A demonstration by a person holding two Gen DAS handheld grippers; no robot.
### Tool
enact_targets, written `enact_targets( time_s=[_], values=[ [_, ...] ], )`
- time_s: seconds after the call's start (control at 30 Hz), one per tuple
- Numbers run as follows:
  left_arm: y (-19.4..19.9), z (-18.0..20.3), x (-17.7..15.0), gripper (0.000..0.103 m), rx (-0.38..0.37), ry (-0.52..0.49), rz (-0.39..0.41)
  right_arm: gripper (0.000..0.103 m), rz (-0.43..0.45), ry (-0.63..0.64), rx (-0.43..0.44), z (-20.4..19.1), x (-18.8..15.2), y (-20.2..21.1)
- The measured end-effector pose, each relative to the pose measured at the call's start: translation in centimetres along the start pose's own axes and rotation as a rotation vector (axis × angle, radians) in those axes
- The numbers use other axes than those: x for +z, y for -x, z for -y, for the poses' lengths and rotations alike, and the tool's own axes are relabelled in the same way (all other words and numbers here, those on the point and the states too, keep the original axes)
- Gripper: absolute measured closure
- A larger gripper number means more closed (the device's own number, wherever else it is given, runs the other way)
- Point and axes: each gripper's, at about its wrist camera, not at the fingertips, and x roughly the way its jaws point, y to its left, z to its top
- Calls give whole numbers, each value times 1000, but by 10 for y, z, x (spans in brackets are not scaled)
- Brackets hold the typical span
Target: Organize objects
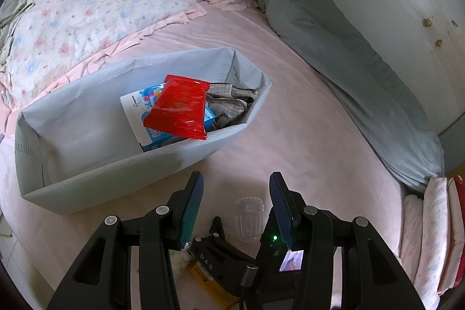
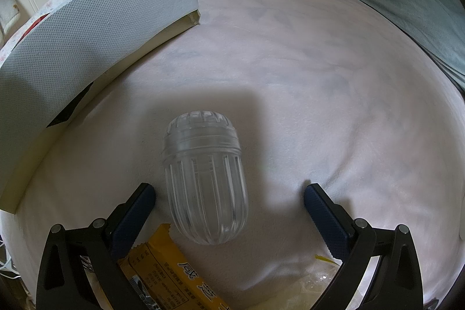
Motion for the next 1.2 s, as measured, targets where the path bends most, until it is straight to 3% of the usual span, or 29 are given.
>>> enact_targets(
  time_s=[0.2,0.4,0.5,0.73,1.2],
  values=[
    [5,-1,0,56,36,1,26,0,0,3,1,0,0,0],
    [14,-8,6,56,239,-41,107,0,0,5,2,0,0,0],
    [14,-17,11,56,277,-52,118,0,0,7,3,0,0,0],
    [20,-34,16,56,224,5,111,0,0,10,4,0,0,-1],
    [1,-18,10,56,170,-55,32,0,11,46,15,-1,7,-6]
  ],
)
